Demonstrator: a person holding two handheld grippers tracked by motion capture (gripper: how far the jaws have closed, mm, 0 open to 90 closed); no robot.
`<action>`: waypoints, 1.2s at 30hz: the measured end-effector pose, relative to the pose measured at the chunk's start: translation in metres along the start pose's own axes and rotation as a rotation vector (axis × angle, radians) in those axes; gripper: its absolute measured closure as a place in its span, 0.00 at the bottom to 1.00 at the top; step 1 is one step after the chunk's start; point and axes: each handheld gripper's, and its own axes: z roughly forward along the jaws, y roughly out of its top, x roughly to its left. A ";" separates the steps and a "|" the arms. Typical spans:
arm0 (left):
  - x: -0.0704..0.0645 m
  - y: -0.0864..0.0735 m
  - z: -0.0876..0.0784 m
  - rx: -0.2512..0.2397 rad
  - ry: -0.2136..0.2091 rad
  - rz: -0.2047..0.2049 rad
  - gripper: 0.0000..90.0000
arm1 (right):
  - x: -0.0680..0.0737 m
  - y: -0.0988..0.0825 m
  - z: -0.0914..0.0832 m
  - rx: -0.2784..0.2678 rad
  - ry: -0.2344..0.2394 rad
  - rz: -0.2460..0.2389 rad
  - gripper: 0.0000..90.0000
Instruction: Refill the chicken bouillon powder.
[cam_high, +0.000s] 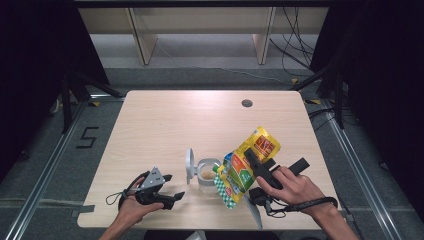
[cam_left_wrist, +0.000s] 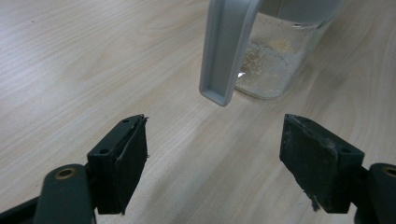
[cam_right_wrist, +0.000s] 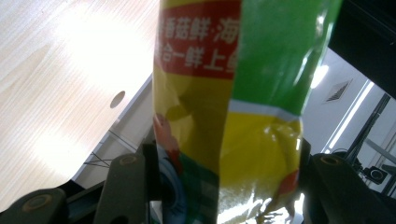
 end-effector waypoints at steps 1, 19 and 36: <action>0.000 0.000 0.000 -0.002 -0.002 -0.003 0.26 | 0.000 0.000 0.000 0.000 0.000 -0.001 0.58; 0.000 0.000 0.000 -0.004 -0.001 -0.003 0.26 | 0.000 -0.001 0.000 0.000 0.001 0.003 0.58; -0.001 -0.001 0.001 -0.001 -0.004 -0.031 0.25 | 0.000 -0.001 0.001 -0.008 0.016 0.012 0.58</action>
